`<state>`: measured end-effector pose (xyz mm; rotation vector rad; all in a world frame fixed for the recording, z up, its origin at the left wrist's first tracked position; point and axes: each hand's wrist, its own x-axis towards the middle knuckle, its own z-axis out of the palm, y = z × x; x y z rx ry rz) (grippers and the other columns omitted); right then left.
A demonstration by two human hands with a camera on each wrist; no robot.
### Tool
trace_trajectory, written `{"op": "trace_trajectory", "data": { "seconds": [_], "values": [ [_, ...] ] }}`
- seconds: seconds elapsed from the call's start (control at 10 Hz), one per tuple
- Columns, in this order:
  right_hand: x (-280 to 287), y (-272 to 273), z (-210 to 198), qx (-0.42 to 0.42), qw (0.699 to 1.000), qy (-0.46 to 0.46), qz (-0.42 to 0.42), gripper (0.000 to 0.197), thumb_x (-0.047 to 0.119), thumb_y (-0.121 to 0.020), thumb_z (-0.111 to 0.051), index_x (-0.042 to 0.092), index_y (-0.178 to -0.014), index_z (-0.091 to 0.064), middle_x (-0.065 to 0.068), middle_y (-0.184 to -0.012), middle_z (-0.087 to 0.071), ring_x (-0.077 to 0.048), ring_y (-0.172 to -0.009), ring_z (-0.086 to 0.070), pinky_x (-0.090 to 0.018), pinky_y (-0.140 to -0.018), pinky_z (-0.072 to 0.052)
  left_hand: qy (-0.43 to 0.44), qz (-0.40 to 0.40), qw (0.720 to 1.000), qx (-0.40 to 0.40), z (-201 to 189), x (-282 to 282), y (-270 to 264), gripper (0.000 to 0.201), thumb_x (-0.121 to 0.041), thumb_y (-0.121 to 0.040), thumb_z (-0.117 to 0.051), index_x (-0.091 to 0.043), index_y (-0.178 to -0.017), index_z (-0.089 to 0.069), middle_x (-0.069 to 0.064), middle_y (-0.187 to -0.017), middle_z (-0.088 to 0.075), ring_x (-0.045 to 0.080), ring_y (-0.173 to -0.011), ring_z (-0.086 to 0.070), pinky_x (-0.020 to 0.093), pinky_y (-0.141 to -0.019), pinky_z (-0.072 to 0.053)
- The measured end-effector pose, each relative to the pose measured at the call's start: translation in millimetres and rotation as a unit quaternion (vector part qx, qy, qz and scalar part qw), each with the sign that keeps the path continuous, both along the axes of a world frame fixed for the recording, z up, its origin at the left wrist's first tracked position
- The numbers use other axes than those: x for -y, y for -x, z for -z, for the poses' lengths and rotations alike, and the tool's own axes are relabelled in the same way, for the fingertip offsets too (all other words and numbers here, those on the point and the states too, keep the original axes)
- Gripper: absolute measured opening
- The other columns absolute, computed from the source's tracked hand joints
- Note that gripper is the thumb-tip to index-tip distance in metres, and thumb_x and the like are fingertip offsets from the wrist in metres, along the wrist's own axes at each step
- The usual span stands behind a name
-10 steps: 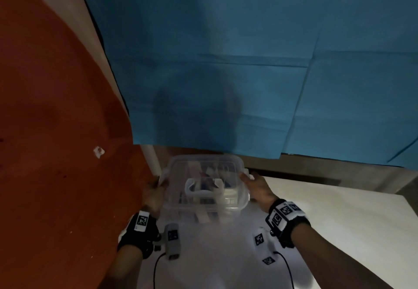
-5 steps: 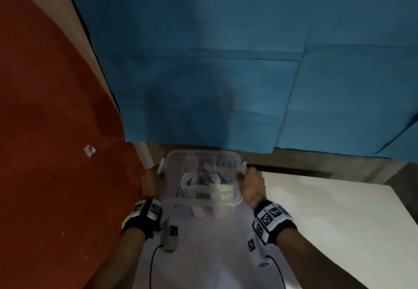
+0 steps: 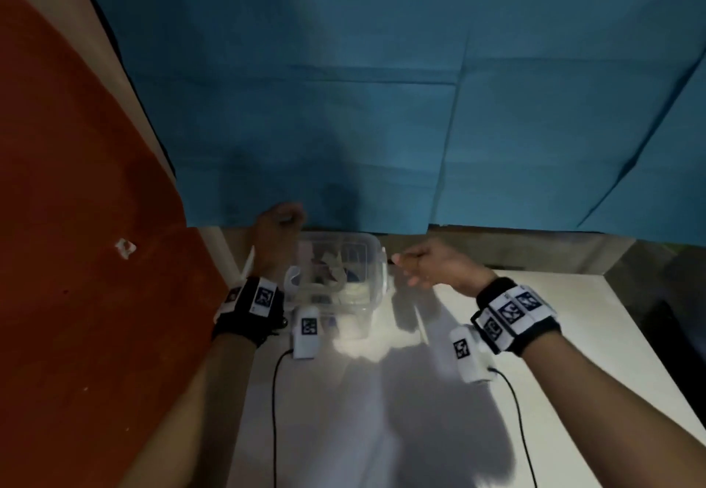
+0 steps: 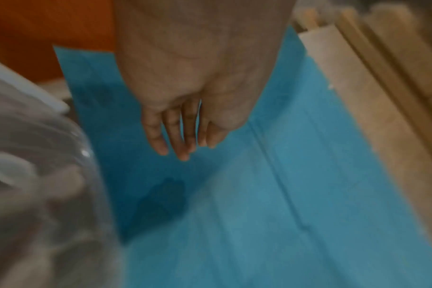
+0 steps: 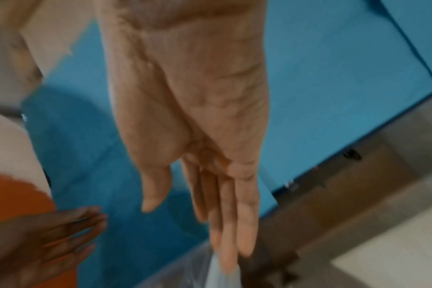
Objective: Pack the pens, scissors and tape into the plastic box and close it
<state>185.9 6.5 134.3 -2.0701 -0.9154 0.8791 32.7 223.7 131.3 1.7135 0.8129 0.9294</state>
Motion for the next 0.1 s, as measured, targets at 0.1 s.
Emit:
{"op": "trace_trajectory", "data": {
  "seconds": [0.1],
  "values": [
    [33.1,-2.0,-42.8,0.006,0.998,-0.06,-0.028,0.027,0.034,-0.089,-0.067,0.012,-0.104,-0.073,-0.008,-0.093,-0.075,-0.027,-0.09,-0.073,-0.042,-0.086,-0.057,0.145,0.061,0.976,0.153,-36.4,35.3,-27.0,0.015,-0.011,-0.095,-0.061,-0.016,-0.084,-0.069,-0.001,-0.073,-0.072,0.007,-0.064,-0.069,0.023,-0.063,-0.056]
  ]
}}
